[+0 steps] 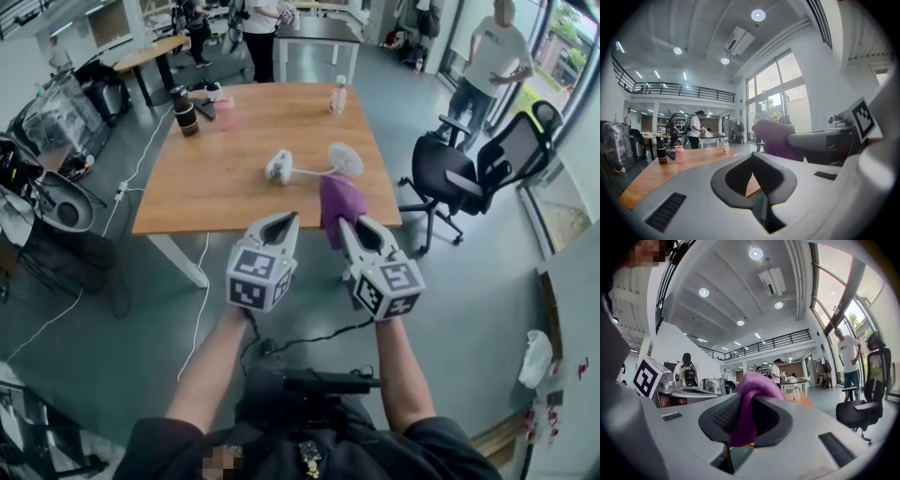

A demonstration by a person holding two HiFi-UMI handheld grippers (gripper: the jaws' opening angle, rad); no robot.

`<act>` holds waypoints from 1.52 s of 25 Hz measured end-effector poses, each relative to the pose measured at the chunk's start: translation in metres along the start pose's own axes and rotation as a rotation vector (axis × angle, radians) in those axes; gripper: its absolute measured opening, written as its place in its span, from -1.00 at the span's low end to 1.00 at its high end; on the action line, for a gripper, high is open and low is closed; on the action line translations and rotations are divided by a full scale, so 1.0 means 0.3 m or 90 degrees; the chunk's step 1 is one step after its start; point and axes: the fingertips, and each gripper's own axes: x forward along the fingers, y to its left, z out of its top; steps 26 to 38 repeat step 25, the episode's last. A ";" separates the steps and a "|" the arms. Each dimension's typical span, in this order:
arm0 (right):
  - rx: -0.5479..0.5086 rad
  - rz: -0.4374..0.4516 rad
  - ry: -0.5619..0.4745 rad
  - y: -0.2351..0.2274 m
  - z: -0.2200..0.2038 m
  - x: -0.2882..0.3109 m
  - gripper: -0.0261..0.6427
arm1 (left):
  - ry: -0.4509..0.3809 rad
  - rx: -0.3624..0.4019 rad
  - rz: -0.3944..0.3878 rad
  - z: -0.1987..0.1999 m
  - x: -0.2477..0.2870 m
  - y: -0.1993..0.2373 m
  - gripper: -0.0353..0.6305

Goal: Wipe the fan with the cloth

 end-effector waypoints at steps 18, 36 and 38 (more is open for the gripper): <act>-0.017 0.008 -0.021 -0.007 0.027 -0.090 -0.71 | -0.017 0.002 0.007 0.047 -0.025 -0.089 -0.88; -0.020 0.009 -0.026 0.010 0.041 -0.123 -0.71 | -0.018 0.005 0.008 0.057 -0.053 -0.112 -0.88; -0.020 0.009 -0.026 0.010 0.041 -0.123 -0.71 | -0.018 0.005 0.008 0.057 -0.053 -0.112 -0.88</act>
